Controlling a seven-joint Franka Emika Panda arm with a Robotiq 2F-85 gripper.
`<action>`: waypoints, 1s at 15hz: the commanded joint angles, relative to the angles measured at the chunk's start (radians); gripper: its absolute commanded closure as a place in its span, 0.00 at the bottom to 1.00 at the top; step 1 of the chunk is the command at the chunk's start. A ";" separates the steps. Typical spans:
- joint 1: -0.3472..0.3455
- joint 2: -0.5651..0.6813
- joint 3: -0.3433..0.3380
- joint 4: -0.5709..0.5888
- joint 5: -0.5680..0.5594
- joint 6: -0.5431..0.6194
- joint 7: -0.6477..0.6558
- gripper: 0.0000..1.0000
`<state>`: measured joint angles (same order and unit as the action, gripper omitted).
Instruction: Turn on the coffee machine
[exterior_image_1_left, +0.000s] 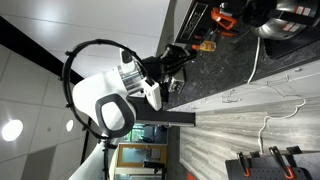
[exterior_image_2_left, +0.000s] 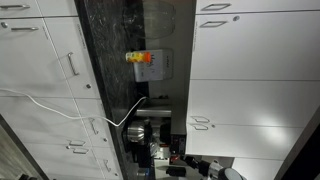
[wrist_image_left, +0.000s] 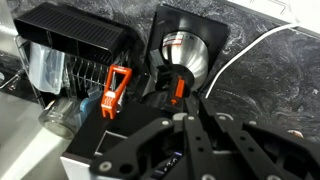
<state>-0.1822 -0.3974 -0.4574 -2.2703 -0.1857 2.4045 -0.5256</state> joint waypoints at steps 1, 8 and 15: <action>-0.018 0.011 0.017 0.007 0.014 -0.001 -0.009 0.88; 0.008 0.057 0.006 0.022 0.084 0.051 -0.013 1.00; 0.011 0.117 0.011 0.021 0.139 0.140 -0.026 1.00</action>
<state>-0.1728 -0.3117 -0.4527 -2.2617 -0.0857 2.5030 -0.5259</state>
